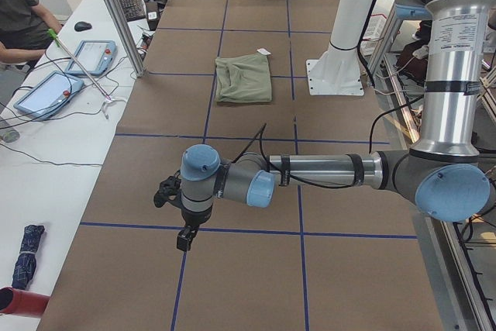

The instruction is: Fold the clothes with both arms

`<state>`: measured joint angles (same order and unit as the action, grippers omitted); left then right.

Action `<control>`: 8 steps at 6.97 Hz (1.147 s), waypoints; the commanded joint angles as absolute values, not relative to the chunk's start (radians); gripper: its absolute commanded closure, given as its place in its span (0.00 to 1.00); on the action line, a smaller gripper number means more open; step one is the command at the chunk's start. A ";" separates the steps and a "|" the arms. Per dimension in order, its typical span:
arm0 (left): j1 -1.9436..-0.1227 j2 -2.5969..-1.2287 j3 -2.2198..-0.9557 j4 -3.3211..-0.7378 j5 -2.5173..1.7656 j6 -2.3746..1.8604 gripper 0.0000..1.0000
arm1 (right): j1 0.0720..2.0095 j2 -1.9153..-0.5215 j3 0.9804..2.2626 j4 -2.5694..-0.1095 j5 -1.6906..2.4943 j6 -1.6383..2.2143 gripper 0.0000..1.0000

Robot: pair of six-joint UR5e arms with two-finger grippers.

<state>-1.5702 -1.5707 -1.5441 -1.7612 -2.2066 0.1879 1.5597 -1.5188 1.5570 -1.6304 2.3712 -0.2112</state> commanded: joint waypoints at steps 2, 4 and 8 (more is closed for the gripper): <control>-1.569 -1.554 -1.659 -1.628 -2.292 0.091 0.00 | 1.563 -1.522 1.557 -1.631 2.372 -0.161 0.00; -1.569 -1.543 -1.687 -1.617 -2.289 0.067 0.00 | 1.562 -1.549 1.566 -1.629 2.367 -0.160 0.00; -1.569 -1.540 -1.689 -1.617 -2.287 0.069 0.00 | 1.569 -1.586 1.623 -1.629 2.370 -0.071 0.00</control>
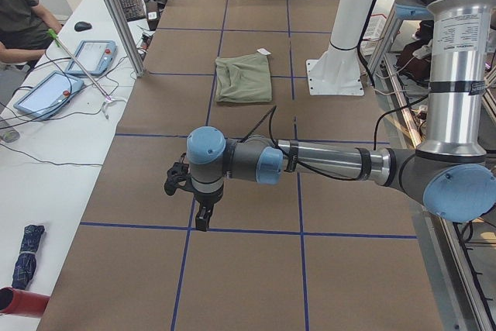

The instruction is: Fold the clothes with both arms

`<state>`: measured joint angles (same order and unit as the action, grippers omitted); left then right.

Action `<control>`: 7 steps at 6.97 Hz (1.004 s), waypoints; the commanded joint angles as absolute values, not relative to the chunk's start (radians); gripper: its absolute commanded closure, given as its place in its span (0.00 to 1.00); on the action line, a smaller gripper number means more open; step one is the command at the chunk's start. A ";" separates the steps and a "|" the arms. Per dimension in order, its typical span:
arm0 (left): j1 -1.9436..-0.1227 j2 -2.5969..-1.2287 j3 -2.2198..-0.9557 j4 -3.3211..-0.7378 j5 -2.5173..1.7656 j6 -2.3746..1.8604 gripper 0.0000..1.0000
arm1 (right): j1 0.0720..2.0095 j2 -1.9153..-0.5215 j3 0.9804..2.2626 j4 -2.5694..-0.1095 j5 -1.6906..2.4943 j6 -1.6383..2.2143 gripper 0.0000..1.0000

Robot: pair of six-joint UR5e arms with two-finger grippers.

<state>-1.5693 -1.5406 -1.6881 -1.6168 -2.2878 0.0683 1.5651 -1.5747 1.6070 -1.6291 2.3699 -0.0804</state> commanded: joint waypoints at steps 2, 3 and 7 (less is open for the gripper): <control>-1.569 -1.539 -1.686 -1.617 -2.289 0.030 0.00 | 1.569 -1.586 1.620 -1.629 2.370 -0.071 0.00; -1.569 -1.539 -1.689 -1.618 -2.289 -0.039 0.00 | 1.569 -1.586 1.621 -1.629 2.370 -0.071 0.00; -1.569 -1.539 -1.690 -1.618 -2.290 -0.040 0.00 | 1.569 -1.583 1.625 -1.629 2.370 -0.034 0.00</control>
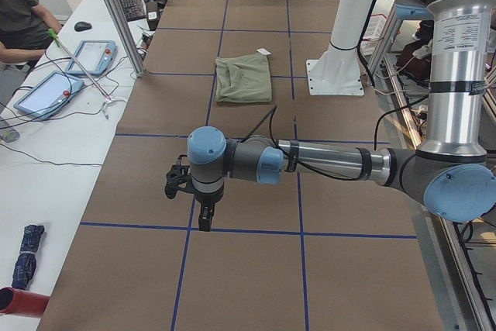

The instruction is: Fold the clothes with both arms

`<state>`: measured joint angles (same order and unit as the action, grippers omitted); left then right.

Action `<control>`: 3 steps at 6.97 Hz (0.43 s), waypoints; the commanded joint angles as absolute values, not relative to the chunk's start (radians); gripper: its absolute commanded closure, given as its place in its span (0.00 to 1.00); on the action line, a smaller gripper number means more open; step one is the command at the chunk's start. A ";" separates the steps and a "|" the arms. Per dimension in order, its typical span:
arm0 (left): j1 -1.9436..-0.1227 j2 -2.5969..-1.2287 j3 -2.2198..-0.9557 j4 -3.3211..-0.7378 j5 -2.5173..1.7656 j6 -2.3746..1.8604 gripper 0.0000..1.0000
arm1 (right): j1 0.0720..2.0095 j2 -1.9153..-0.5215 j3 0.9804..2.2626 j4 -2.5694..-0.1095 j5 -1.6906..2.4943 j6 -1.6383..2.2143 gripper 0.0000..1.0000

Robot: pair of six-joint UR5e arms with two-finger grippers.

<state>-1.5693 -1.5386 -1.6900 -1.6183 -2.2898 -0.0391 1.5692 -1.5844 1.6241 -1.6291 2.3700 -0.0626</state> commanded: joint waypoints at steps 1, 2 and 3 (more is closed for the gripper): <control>-1.569 -1.539 -1.690 -1.618 -2.290 -0.040 0.00 | 1.569 -1.583 1.631 -1.620 2.370 0.060 0.00; -1.569 -1.539 -1.690 -1.618 -2.290 -0.040 0.00 | 1.569 -1.585 1.626 -1.586 2.370 0.057 0.00; -1.569 -1.539 -1.690 -1.618 -2.290 -0.040 0.00 | 1.569 -1.585 1.618 -1.577 2.370 0.052 0.00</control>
